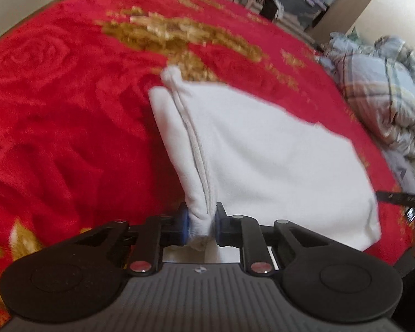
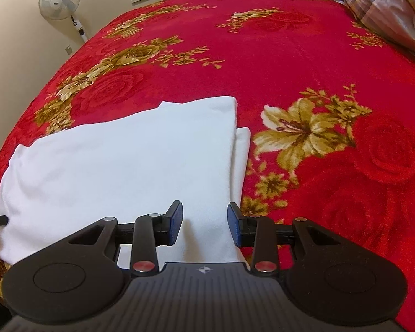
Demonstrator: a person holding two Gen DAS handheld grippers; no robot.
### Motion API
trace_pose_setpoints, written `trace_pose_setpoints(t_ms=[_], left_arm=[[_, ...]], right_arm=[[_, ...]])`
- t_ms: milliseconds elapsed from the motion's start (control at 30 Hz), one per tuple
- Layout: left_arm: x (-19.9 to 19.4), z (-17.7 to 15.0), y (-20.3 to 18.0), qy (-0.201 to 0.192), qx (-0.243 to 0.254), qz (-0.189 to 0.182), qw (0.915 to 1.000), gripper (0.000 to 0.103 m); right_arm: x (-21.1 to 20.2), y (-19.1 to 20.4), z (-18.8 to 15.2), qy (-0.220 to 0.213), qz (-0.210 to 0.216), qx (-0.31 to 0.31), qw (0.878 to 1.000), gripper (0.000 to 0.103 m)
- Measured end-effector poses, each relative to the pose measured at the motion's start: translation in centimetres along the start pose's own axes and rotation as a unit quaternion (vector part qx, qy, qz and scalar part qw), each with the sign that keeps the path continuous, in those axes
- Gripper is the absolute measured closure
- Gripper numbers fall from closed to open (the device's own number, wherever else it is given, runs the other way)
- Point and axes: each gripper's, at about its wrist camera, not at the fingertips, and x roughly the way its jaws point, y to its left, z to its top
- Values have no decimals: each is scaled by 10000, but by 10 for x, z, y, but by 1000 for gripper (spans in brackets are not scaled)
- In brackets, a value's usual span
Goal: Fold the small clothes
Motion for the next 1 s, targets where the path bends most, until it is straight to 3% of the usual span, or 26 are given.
trace_pose_setpoints(t_ms=[167, 367, 567, 633, 800, 1000], left_arm=[[-35, 7, -1, -255, 57, -333, 9991, 85], [-76, 11, 32, -498, -250, -127, 9984, 85], [-58, 8, 31, -64, -94, 57, 9999, 85], [-60, 11, 23, -165, -157, -203, 9995, 85], [-71, 31, -34, -455, -63, -940, 9945, 85], [-35, 41, -173, -242, 670, -1588, 9847, 85]], right_arm=[[-2, 4, 3, -141, -20, 17, 9999, 66], [-7, 4, 7, -279, -28, 158, 9995, 66], [-13, 1, 12, -371, -79, 269, 9989, 66], [-16, 0, 16, -440, -71, 348, 9984, 66], [-31, 1, 27, -740, 71, 363, 9966, 66], [-42, -9, 37, -954, 216, 416, 9943, 66]])
